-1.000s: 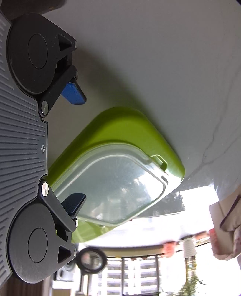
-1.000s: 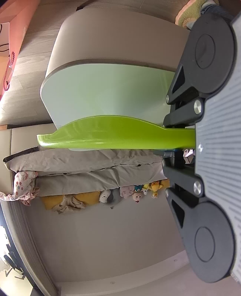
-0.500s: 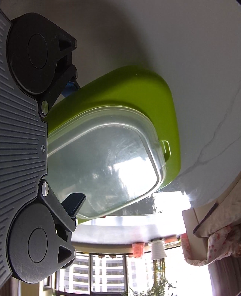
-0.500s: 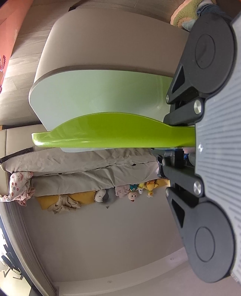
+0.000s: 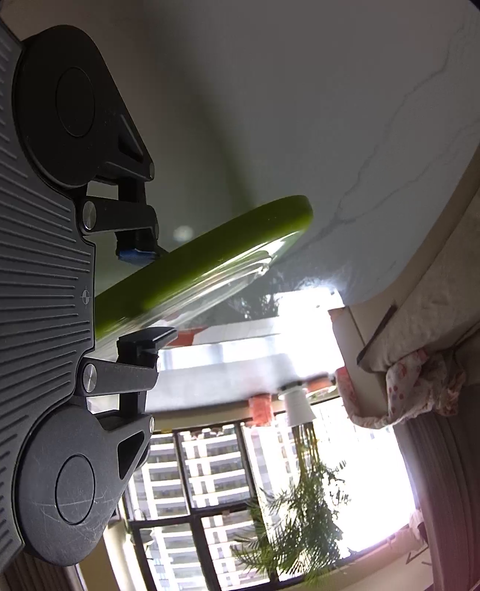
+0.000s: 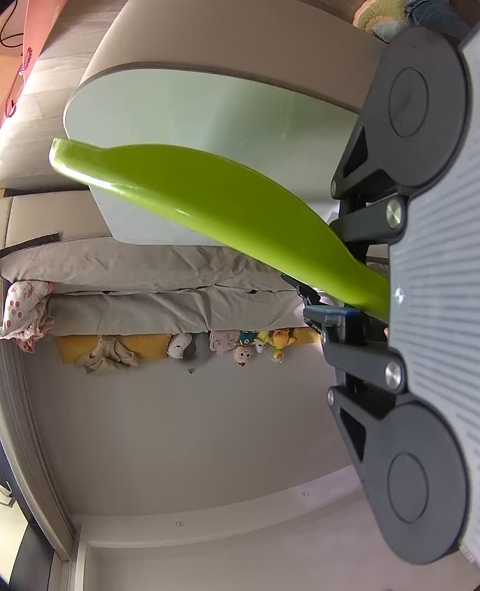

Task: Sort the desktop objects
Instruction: 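Lift the green lid upright with the right tool while the left tool grasps its other edge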

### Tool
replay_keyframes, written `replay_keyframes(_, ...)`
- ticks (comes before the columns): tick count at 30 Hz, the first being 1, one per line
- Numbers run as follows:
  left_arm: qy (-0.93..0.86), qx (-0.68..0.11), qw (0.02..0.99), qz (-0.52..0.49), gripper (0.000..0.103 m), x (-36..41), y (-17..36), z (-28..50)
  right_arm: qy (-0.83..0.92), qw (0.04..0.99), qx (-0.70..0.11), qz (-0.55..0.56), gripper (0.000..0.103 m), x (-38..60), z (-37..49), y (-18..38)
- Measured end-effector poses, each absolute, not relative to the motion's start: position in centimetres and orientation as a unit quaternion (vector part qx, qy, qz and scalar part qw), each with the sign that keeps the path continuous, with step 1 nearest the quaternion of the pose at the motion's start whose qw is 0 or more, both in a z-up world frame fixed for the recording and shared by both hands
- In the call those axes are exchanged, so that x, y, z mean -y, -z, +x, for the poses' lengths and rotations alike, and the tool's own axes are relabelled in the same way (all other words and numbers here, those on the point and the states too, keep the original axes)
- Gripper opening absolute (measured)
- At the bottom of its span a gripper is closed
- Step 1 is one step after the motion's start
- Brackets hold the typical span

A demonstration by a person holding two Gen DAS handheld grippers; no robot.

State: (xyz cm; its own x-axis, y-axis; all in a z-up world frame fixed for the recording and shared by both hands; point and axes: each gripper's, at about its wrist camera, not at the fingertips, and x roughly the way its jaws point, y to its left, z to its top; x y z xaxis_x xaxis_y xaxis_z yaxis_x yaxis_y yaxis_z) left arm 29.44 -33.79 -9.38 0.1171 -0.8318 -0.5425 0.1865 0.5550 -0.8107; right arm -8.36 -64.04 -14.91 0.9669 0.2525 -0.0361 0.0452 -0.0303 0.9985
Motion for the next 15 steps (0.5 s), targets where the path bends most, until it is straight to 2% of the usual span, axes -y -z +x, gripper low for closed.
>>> replay_keyframes(8,0.418,-0.507,0.683,-0.319,0.035,31.5,6.0,27.9,-0.091,0.724,-0.098,0.676,0.021,63.3,-9.6,9.7)
replay_keyframes(15,0.42,-0.417,0.724,-0.355,0.035,22.1,-0.1,26.2,-0.168,0.748,-0.107,0.633,0.021,60.0,-6.4,4.3)
